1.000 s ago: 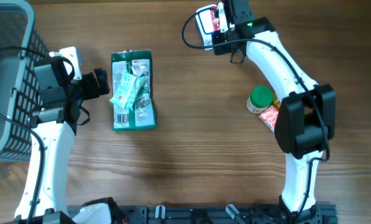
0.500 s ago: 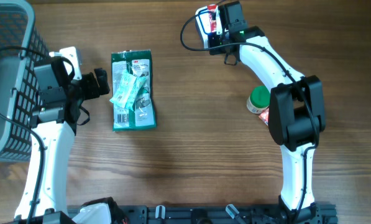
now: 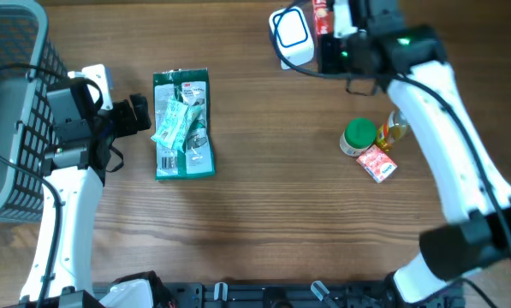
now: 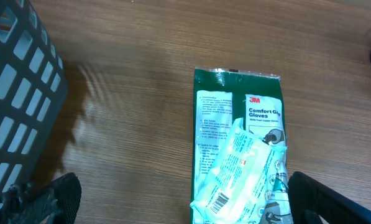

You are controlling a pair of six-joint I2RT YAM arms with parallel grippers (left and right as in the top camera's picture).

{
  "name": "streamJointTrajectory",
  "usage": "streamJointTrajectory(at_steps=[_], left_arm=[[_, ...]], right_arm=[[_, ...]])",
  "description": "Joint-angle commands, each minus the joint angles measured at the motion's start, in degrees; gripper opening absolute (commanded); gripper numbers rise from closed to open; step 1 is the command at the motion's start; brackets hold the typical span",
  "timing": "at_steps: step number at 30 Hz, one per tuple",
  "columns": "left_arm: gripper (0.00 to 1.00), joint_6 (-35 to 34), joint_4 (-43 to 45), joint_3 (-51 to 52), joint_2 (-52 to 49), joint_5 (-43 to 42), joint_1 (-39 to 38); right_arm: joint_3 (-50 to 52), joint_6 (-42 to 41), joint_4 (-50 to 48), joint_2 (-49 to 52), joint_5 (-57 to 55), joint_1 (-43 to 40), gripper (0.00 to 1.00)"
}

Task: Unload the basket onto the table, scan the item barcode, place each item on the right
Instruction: 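Lower the Nescafe stick to the table right of center and release, then reach the right gripper to the pale green wipes pack on the gloves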

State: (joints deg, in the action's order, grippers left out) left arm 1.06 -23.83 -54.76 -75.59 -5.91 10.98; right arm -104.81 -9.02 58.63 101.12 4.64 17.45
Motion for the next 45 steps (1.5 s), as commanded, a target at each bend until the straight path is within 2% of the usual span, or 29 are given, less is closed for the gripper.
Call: streamJointTrajectory(at_steps=[1,7,9,12,14,18,23,25,28,36,41,43,45], left_arm=[[1.0,0.44,0.15,-0.44,-0.17,-0.24,0.26],[1.0,0.44,0.15,-0.44,-0.17,-0.24,0.26],[1.0,0.44,0.15,-0.44,-0.17,-0.24,0.26],[1.0,0.44,0.15,-0.44,-0.17,-0.24,0.26],[1.0,0.44,0.15,-0.44,-0.17,-0.24,0.26],[1.0,0.44,0.15,-0.44,-0.17,-0.24,0.26],[1.0,0.44,0.15,-0.44,-0.17,-0.24,0.26],[1.0,0.44,0.15,-0.44,-0.17,-0.24,0.26],[1.0,0.44,0.15,-0.44,-0.17,-0.24,0.26],[1.0,0.44,0.15,-0.44,-0.17,-0.24,0.26],[1.0,0.44,0.15,-0.44,-0.17,-0.24,0.26],[1.0,0.44,0.15,-0.44,-0.17,-0.24,0.26],[1.0,0.44,0.15,-0.44,-0.17,-0.24,0.26]], right_arm=[[0.85,-0.61,7.06,1.84,0.59,-0.11,0.04],[17.22,-4.39,6.84,2.03,5.81,-0.09,0.04],[26.23,-7.72,1.6,2.03,7.1,0.24,0.04],[33.42,-8.04,-4.61,2.05,9.01,0.72,0.04],[37.86,-11.1,-7.58,2.05,8.98,0.7,0.04],[40.63,-11.08,-7.41,2.05,8.13,0.7,0.04],[41.57,-13.09,-7.37,2.05,2.05,0.7,0.05],[41.57,-13.11,-7.39,2.05,2.19,0.7,0.29],[41.57,-13.51,-7.43,2.05,2.23,0.7,0.4],[39.78,-13.42,-10.73,2.05,3.69,3.78,0.39],[25.42,-13.7,-5.18,2.03,5.09,9.9,0.38],[23.15,-13.99,-9.84,2.03,8.92,13.29,0.4],[23.45,-17.07,-20.79,2.32,12.2,17.25,0.44]])
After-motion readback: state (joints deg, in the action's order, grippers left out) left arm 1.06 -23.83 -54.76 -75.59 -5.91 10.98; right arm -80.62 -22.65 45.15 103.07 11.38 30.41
